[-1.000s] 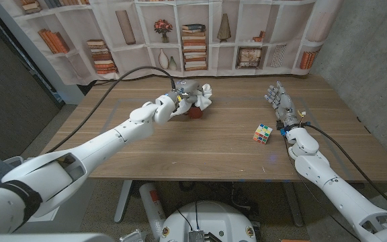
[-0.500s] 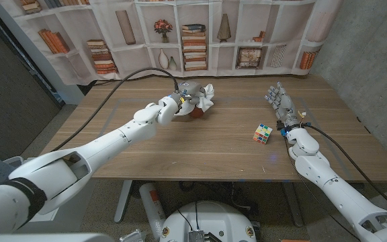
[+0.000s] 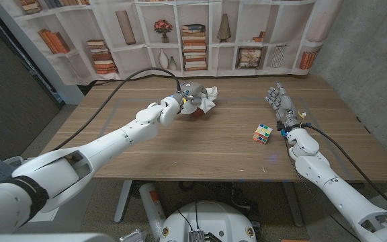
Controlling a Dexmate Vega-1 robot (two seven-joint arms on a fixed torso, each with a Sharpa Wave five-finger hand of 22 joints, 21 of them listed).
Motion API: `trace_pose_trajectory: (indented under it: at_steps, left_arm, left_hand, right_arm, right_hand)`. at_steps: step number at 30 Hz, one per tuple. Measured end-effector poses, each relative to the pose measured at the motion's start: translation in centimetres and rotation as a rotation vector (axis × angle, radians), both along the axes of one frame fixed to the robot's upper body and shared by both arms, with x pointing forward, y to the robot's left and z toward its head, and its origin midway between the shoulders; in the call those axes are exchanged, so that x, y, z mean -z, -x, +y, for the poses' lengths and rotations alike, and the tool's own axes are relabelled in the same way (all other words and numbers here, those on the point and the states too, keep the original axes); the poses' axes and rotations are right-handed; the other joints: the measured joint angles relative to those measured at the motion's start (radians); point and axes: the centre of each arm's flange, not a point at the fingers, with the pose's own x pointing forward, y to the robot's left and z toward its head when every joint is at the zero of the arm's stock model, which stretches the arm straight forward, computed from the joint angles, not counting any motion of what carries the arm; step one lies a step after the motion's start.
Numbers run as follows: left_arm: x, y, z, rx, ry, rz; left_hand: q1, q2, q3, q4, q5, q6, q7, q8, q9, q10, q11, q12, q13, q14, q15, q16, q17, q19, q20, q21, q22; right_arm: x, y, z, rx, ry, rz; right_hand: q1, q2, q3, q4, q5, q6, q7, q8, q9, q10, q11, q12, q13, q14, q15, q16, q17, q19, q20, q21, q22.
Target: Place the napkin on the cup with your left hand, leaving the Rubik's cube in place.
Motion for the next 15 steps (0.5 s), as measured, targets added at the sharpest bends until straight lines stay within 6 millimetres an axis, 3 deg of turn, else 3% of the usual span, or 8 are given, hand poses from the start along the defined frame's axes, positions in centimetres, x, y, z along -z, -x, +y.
trace_pose_trajectory:
  at_steps: [8,15]
  left_arm:
    - [0.3,0.4,0.5,-0.027,-0.007,0.011]
    - [0.8,0.7,1.4,-0.062,-0.006,0.022]
  left_hand:
    - [-0.082,-0.045,-0.035,0.035,0.0,-0.005,-0.005,-0.005,-0.006,-0.011,-0.001,0.0,-0.013,-0.006,0.005,-0.006,-0.014,0.003,0.002,-0.007,-0.004]
    - [-0.105,-0.059,-0.047,0.047,0.0,-0.009,-0.008,-0.002,-0.006,-0.021,0.0,0.0,-0.017,-0.009,0.002,-0.006,-0.015,0.008,0.007,-0.015,-0.005]
  right_arm:
    - [-0.1,0.0,0.0,-0.002,0.002,0.0]
    - [-0.4,0.1,0.3,-0.01,0.009,0.0]
  right_hand:
    - [0.0,0.0,-0.003,-0.003,0.0,0.0,0.0,0.0,0.0,0.0,0.0,0.0,0.0,0.0,0.0,0.0,0.0,0.004,-0.004,0.0,0.0]
    - [0.0,0.0,-0.003,-0.003,0.0,0.0,0.0,0.0,0.0,0.004,-0.004,0.0,0.0,0.0,0.0,0.0,0.0,0.004,-0.004,0.0,0.0]
